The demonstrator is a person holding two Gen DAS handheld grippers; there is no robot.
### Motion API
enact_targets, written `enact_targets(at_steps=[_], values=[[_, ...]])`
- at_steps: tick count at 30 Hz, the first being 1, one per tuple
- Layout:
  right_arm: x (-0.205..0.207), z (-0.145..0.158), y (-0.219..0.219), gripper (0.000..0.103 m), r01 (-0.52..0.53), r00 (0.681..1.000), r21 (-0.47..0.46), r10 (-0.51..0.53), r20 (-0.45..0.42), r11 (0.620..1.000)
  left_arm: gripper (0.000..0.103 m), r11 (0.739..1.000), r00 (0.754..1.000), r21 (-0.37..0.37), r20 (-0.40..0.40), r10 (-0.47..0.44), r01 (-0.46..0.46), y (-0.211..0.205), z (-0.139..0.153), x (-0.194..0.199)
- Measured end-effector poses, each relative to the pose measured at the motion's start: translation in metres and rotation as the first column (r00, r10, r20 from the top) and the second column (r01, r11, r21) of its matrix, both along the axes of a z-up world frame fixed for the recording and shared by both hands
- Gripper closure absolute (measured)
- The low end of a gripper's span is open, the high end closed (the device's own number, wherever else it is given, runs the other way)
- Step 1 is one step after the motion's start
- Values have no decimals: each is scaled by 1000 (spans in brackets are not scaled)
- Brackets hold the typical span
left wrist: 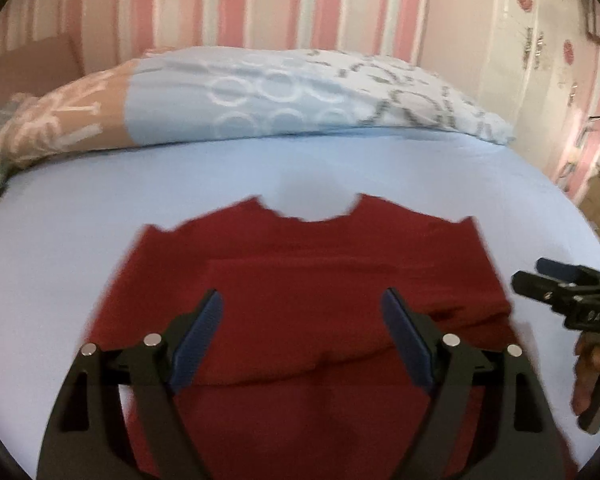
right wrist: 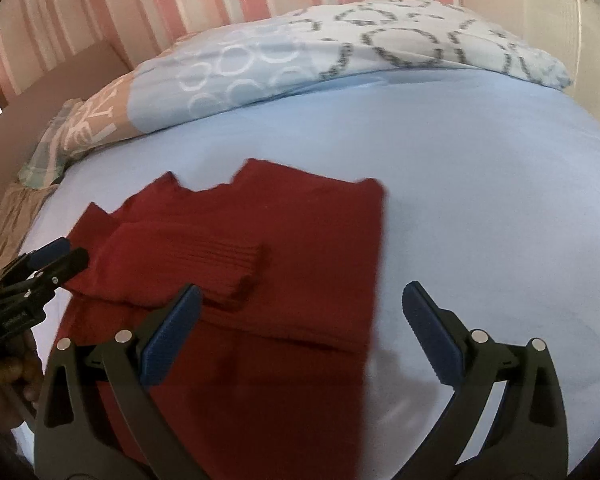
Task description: Fold small clothes
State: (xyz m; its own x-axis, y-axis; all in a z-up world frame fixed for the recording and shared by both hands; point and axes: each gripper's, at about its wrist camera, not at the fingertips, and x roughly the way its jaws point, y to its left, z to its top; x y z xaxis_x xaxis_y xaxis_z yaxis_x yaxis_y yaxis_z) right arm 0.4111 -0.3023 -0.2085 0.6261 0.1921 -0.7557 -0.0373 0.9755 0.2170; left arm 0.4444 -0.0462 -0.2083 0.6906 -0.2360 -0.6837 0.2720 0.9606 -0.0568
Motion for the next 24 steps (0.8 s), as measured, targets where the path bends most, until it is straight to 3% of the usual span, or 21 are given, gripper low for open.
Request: enact_targets(at_steps=[3, 7, 12, 14, 15, 16, 17, 18, 21, 24], values=[[11, -6, 20, 6, -20, 1000, -16, 20, -7, 1000, 21, 998, 999, 17, 10, 52, -52, 30, 0, 2], [28, -20, 39, 17, -35, 999, -20, 34, -42, 999, 21, 993, 994, 8, 2, 114, -114, 66, -6, 6], [50, -35, 56, 18, -4, 997, -87, -3, -80, 996, 21, 987, 987, -3, -16, 158, -158, 95, -15, 12], [57, -45, 60, 33, -5, 993, -88, -6, -118, 996, 21, 986, 986, 2, -20, 166, -166, 101, -18, 15], [61, -51, 62, 55, -17, 989, -66, 7, -145, 998, 21, 986, 985, -5, -25, 168, -168, 104, -21, 17], [62, -54, 63, 61, -22, 988, -53, 14, -156, 998, 21, 985, 985, -6, -27, 172, -172, 106, -22, 17], [63, -54, 65, 62, -21, 988, -54, 12, -154, 998, 21, 985, 984, -9, -29, 173, -174, 108, -23, 18], [64, -53, 65, 72, -29, 988, -43, 22, -151, 999, 21, 985, 984, -12, -32, 173, -173, 108, -24, 19], [66, -46, 60, 84, -28, 991, -19, 25, -133, 999, 21, 984, 984, -12, -32, 176, -177, 111, -25, 22], [66, -27, 59, 86, -41, 996, -31, 38, -75, 999, 21, 983, 982, -16, -28, 185, -186, 114, -24, 25]])
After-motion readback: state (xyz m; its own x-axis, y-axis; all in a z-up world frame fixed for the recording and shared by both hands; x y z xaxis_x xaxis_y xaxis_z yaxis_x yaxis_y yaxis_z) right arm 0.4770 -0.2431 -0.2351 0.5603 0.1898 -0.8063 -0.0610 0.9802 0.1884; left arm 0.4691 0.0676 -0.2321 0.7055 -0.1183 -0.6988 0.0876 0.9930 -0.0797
